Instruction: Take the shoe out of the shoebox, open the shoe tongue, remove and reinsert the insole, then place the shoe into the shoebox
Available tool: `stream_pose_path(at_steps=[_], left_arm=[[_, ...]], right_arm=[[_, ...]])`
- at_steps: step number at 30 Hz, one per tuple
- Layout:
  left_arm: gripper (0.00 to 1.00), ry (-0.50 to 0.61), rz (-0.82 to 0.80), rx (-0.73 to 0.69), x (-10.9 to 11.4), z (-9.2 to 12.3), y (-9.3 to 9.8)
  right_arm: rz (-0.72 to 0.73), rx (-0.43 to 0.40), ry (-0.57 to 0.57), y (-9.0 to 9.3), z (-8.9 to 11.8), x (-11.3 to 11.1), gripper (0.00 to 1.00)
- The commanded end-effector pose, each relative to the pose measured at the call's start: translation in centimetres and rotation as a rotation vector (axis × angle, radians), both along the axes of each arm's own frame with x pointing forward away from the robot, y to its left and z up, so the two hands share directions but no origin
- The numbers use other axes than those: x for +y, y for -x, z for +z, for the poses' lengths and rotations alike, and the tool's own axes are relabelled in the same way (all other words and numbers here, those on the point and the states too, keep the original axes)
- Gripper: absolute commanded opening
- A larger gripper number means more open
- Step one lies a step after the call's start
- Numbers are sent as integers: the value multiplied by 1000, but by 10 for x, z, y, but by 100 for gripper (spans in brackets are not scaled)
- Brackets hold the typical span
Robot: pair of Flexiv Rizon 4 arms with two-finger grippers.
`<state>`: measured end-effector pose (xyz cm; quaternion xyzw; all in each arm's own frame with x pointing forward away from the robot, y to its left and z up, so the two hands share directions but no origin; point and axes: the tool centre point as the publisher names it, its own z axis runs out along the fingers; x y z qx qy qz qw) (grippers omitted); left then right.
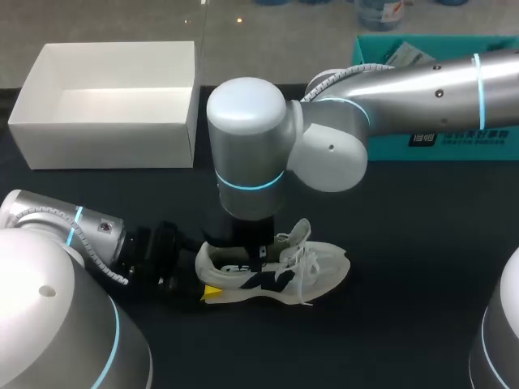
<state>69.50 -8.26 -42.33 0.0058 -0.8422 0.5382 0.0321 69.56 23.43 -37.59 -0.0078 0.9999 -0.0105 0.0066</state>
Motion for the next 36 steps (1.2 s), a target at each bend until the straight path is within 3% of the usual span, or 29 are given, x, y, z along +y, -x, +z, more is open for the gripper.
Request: stream_pose_path(at_steps=[1,9,12,13,17,24,30,34,36], left_arm=[[0,0,3,-2,-1,-2,1],[0,0,3,-2,-1,-2,1],[0,0,3,-2,-1,-2,1],[0,0,3,-2,-1,-2,1],[0,0,3,-2,-1,-2,1],[0,0,3,-2,-1,-2,1],[0,0,3,-2,-1,-2,1],[0,0,3,-2,-1,-2,1],[0,0,3,-2,-1,-2,1]], right_arm=[[-35,-21,4,1,-11,-1,0],[-51,-96,-4,-7,-12,-3,0],[-43,-106,-1,-11,-13,-2,15],[-43,-108,-2,-12,-13,-2,27],[-45,-116,-6,-15,-15,-2,20],[-45,-115,-25,-20,-28,-1,24],[-42,-63,-47,-22,-45,3,25],[-18,22,-70,-16,-59,7,34],[-5,73,-79,-10,-65,9,33]])
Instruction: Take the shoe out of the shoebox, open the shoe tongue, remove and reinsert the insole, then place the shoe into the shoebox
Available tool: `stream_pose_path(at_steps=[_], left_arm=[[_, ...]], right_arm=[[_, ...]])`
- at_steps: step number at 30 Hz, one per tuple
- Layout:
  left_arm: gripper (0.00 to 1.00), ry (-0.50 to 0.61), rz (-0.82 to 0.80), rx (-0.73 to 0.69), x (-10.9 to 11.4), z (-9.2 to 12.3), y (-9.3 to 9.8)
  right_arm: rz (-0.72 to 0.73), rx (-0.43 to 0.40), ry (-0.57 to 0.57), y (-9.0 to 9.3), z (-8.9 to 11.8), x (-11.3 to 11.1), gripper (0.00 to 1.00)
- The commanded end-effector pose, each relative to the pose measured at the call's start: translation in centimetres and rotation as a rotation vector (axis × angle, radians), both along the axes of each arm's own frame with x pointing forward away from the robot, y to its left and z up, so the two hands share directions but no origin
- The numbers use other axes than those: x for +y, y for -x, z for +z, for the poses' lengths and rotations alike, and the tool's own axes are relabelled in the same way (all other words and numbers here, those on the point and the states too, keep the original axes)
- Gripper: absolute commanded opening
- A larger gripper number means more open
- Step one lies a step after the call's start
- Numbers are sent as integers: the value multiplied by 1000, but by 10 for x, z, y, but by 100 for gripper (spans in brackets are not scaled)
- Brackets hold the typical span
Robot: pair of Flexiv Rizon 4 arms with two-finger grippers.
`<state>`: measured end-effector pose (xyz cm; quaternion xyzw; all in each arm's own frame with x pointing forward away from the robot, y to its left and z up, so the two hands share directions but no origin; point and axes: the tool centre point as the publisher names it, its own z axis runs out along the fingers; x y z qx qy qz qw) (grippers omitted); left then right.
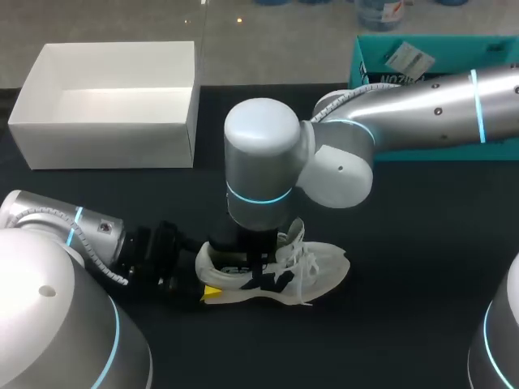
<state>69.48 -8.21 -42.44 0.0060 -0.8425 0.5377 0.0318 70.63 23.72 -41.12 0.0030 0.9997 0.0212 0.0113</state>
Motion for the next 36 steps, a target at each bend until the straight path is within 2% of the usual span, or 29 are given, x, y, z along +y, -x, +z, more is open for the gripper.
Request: stream_pose_path(at_steps=[1,3,5,6,10,14,24,27,32,36], left_arm=[[0,1,3,-1,-2,-1,1],[0,1,3,-1,-2,-1,1],[0,1,3,-1,-2,-1,1],[0,1,3,-1,-2,-1,1],[0,1,3,-1,-2,-1,1],[0,1,3,-1,-2,-1,1],[0,1,3,-1,-2,-1,1],[0,1,3,-1,-2,-1,1],[0,1,3,-1,-2,-1,1],[0,1,3,-1,-2,-1,1]], right_arm=[[23,97,-22,2,-32,6,32],[11,136,-28,8,-35,5,26],[-7,151,-38,13,-37,2,4],[-17,166,-36,15,-38,1,0],[-50,172,-45,19,-34,-5,0],[-97,218,-46,20,-20,-12,0],[-64,76,27,17,52,-20,0],[-61,34,29,15,65,-21,0],[-52,1,15,10,69,-19,0],[-40,-3,-3,4,58,-15,0]])
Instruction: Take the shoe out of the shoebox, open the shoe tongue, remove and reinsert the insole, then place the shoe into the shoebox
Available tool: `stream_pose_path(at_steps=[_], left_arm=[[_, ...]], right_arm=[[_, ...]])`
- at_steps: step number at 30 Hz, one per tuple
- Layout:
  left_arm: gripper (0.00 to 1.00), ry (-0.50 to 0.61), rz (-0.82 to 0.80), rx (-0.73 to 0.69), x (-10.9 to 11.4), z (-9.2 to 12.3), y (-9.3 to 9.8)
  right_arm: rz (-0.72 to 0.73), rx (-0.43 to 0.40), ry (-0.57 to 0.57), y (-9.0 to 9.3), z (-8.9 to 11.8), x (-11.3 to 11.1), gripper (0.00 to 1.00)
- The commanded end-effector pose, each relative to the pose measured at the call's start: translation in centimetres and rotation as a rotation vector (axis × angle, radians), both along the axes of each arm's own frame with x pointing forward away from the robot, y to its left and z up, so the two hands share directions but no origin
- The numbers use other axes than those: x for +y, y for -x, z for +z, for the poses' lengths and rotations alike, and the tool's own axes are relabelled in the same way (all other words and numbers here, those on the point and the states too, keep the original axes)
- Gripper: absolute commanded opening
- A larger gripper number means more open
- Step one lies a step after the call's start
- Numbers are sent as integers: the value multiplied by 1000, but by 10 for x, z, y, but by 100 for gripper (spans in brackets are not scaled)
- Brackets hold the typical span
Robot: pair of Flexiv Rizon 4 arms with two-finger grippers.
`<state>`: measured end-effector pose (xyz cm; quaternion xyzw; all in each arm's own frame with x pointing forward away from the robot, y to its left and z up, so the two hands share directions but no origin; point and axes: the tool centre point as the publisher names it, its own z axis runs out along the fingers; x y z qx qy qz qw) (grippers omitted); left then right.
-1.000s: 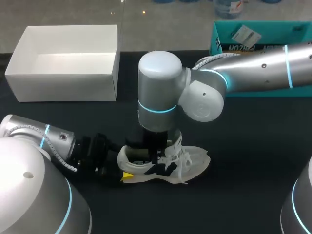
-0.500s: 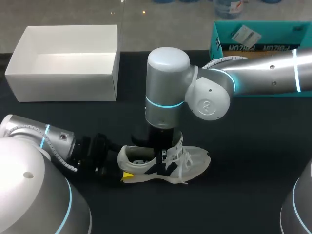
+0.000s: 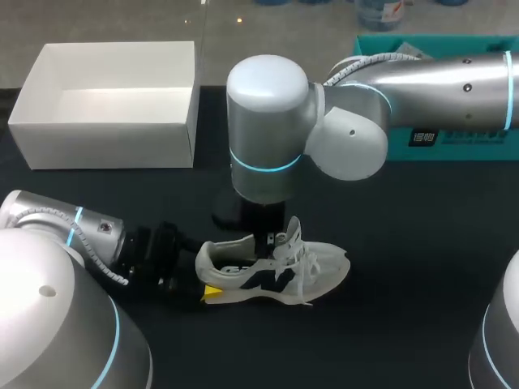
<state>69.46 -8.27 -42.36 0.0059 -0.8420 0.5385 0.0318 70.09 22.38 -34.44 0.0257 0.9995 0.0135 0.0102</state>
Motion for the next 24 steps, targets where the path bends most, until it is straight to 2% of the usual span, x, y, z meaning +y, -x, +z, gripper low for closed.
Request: stream_pose_path(at_steps=[1,9,17,18,19,20,24], left_arm=[[0,0,3,-1,-1,-2,1],[0,0,3,-1,-1,-2,1],[0,0,3,-1,-1,-2,1],[0,0,3,-1,-1,-2,1],[0,0,3,-1,-1,-2,1],[0,0,3,-1,-1,-2,1],[0,0,3,-1,-1,-2,1]], right_arm=[[7,-4,-19,-3,-13,0,0],[22,-17,-43,-10,-42,7,0],[30,-4,-12,-4,-52,14,0],[27,-13,-18,-4,-54,13,2],[26,-19,-13,-4,-55,13,11],[26,-27,-10,-5,-56,14,25],[19,-49,-18,-11,-57,14,33]])
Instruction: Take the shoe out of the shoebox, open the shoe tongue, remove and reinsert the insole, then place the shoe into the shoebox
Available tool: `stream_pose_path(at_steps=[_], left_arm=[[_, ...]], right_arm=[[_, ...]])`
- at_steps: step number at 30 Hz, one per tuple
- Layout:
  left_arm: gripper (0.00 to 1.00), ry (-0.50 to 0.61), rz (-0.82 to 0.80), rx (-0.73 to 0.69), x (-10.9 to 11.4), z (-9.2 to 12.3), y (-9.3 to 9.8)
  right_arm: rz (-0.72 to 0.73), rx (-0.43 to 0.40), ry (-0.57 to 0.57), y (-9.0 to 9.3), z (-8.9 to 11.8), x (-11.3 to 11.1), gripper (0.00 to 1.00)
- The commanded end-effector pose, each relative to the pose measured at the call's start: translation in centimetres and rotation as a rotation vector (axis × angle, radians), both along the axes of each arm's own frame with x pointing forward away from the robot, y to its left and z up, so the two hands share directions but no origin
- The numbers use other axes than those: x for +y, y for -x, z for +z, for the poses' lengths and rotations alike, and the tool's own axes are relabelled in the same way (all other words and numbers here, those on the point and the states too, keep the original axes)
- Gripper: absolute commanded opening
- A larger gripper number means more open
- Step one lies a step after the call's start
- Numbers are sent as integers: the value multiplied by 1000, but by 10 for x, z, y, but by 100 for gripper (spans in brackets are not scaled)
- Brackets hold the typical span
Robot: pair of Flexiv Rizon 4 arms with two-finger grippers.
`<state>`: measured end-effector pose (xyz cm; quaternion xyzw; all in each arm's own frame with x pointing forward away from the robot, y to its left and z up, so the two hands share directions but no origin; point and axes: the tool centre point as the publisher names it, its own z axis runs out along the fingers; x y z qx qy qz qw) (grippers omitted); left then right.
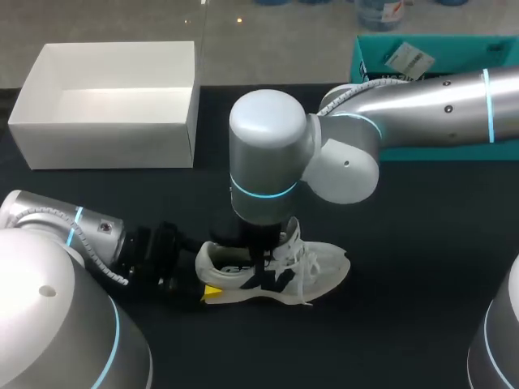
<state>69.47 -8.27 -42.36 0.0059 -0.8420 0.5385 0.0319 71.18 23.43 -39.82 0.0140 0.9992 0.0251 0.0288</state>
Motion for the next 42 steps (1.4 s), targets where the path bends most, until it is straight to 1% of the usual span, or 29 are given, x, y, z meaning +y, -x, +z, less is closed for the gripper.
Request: stream_pose_path(at_steps=[1,2,6,10,12,14,17,19,20,22,23,24,26,27,29,30,32,36,39,40,41,42], left_arm=[[0,0,3,-1,-1,-2,1],[0,0,3,-1,-1,-2,1],[0,0,3,-1,-1,-2,1],[0,0,3,-1,-1,-2,1],[0,0,3,-1,-1,-2,1],[0,0,3,-1,-1,-2,1],[0,0,3,-1,-1,-2,1],[0,0,3,-1,-1,-2,1],[0,0,3,-1,-1,-2,1],[0,0,3,-1,-1,-2,1],[0,0,3,-1,-1,-2,1],[0,0,3,-1,-1,-2,1],[0,0,3,-1,-1,-2,1],[0,0,3,-1,-1,-2,1],[0,0,3,-1,-1,-2,1],[0,0,3,-1,-1,-2,1],[0,0,3,-1,-1,-2,1],[0,0,3,-1,-1,-2,1],[0,0,3,-1,-1,-2,1],[0,0,3,-1,-1,-2,1],[0,0,3,-1,-1,-2,1],[0,0,3,-1,-1,-2,1]], right_arm=[[-6,-18,4,-2,-3,4,35],[-4,-28,10,-4,-2,4,42],[-2,-31,10,-10,-3,4,43],[7,3,7,-13,-16,4,43],[10,33,19,-13,-22,5,44],[19,68,3,-12,-33,5,46],[32,134,-16,-7,-48,6,49],[31,197,-34,-3,-55,7,49],[37,212,-42,-1,-58,8,49],[33,275,-43,3,-61,8,45],[41,280,-53,5,-61,8,45],[42,302,-56,7,-61,7,44],[47,314,-52,12,-60,7,46],[48,334,-49,14,-59,7,45],[50,341,-43,17,-58,8,43],[54,360,-42,18,-58,8,36],[64,372,-34,20,-59,11,33],[73,388,-29,24,-58,14,33],[64,398,-11,29,-57,14,36],[59,404,-9,30,-59,13,33],[49,415,-2,31,-61,13,27],[43,415,-4,31,-63,13,15]])
